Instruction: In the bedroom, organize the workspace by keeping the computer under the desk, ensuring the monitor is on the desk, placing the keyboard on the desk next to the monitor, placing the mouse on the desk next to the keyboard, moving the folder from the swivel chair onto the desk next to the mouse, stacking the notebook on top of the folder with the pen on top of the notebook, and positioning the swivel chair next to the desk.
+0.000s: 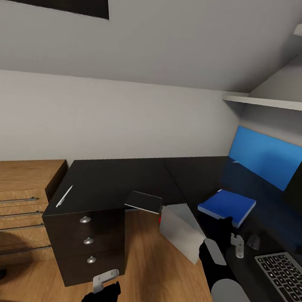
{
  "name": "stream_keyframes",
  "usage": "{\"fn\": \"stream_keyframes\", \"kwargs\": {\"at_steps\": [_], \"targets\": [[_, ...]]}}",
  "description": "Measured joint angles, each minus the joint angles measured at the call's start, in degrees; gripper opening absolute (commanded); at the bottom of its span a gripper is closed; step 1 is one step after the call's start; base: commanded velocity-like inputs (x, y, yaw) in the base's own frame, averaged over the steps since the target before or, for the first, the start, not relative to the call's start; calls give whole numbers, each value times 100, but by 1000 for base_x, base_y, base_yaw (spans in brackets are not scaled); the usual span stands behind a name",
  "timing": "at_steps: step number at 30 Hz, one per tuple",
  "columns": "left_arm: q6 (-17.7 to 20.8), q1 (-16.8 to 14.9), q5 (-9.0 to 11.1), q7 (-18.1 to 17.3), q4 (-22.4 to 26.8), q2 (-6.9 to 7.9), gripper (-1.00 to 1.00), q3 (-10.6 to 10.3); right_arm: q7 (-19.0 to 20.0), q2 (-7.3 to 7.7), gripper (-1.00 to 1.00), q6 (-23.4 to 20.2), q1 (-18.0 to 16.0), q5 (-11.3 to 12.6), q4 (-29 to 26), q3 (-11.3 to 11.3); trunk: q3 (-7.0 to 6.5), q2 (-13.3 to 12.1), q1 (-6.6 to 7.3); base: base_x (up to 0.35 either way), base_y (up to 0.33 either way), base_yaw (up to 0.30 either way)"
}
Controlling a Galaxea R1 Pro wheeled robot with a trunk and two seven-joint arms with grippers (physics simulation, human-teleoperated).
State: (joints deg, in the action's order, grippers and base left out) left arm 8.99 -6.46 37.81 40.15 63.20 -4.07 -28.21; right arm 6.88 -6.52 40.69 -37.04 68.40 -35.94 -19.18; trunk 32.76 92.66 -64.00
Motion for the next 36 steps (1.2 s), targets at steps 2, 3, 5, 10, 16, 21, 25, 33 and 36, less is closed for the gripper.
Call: {"fn": "stream_keyframes", "kwargs": {"at_steps": [2, 3, 5, 10, 16, 21, 25, 33, 36], "targets": [[0, 0, 0, 0, 0, 0, 100, 0, 0, -1, -100, -1, 0, 0, 0, -2, 0, 0, 0, 0, 0, 0], [0, 0, 1, 0, 0, 0, 100, 0, 0, -2, -100, -1, 0, 0, 0, 0, 0, 0, 0, 0, 0, 0], [0, 0, 4, 0, -7, 0, 100, 0, 0, -2, 100, -5, 0, -1, 0, -3, 0, 0, 0, 0, 0, 0], [0, 0, -1, 0, -62, -52, 100, 0, -1, -2, 100, -3, 0, 2, 0, 1, 0, 0, 0, 0, 0, 0], [0, 0, -2, 0, -74, -69, 100, 0, 0, -3, 100, 6, 0, -1, 0, 1, 0, 0, 0, 0, 0, 0], [0, 0, -2, 0, -79, -70, 100, 0, 0, -3, 100, 6, 0, -9, 7, 1, 0, 0, 0, 0, 0, 0], [0, 0, -2, 0, -80, -70, 100, 0, 0, -3, 100, 7, 0, -9, 9, 7, 0, 0, 0, 0, 0, 0], [0, 0, -2, -2, -80, -78, 100, 0, 0, -3, 100, -2, 0, -10, 17, 18, 0, 0, -2, -87, 0, 0], [0, 0, -2, -2, -80, -79, 100, 0, 0, -3, 100, -2, 0, -9, 69, 19, 0, 0, -1, -134, 0, 0]]}}
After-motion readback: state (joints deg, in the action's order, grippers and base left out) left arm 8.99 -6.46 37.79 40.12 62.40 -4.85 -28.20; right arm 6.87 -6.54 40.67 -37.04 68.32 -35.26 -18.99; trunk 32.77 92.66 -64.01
